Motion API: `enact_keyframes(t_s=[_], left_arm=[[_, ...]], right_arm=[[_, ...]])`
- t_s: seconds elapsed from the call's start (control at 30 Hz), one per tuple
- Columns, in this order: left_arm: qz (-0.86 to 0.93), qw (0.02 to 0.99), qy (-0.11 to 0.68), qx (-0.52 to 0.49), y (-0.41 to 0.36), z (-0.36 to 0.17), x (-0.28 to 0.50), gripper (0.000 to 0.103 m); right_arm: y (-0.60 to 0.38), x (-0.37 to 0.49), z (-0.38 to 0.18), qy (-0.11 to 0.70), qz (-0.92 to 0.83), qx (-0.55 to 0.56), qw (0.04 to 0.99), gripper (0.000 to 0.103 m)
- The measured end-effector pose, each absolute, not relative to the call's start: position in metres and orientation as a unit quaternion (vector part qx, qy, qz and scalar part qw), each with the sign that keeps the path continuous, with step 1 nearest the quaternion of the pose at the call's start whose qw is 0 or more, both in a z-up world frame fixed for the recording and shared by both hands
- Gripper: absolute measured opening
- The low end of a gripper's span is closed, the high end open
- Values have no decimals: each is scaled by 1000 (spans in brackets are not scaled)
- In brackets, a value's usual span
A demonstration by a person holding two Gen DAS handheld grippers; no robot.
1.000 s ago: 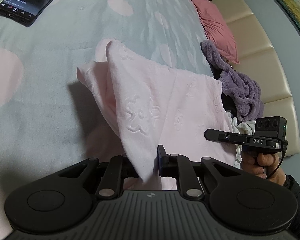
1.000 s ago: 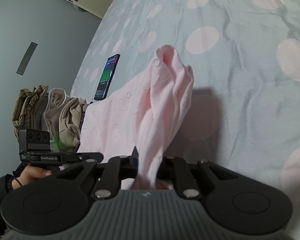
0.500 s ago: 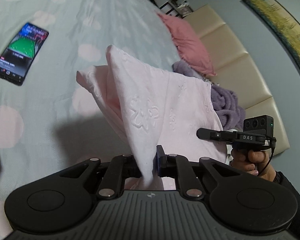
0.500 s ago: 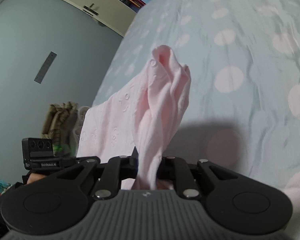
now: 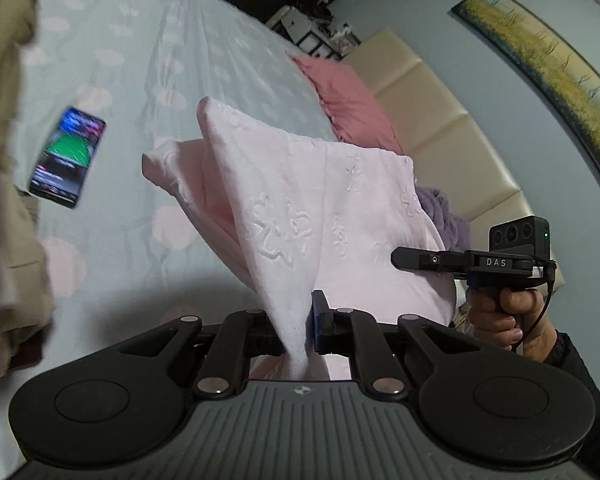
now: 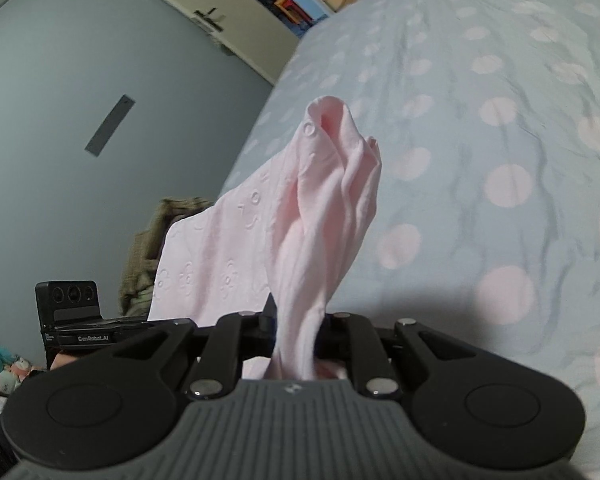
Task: Fold clothes
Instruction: 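Lift the folded dress with both tools and carry it toward the clothes stack, then lower the folded dress onto the clothes stack and open both tools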
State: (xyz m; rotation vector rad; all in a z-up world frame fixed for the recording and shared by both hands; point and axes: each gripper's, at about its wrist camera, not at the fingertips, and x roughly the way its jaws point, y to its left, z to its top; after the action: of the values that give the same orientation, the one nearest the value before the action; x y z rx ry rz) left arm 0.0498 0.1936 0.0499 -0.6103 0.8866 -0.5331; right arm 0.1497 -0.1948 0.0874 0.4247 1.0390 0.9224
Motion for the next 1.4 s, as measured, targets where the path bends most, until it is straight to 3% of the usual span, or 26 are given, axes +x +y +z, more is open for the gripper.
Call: enact_keyframes(t_s=[0.43,0.67,1.0,1.4], left_arm=[[-196,874,349,-276,303,169,-18,9],[-134,882,337,-300,379,189,-29,10],[-78,872,352,-331,460,167,-16,10],[-63,836,393,-378,502,76,8,10]], right_arm=[[-59,124,204,418,510,155,735,16],[32,133,215,430,529,145,717,16],[141,150,195,466,532,136,693,16],[190,187,104,532,498,141,669,16]])
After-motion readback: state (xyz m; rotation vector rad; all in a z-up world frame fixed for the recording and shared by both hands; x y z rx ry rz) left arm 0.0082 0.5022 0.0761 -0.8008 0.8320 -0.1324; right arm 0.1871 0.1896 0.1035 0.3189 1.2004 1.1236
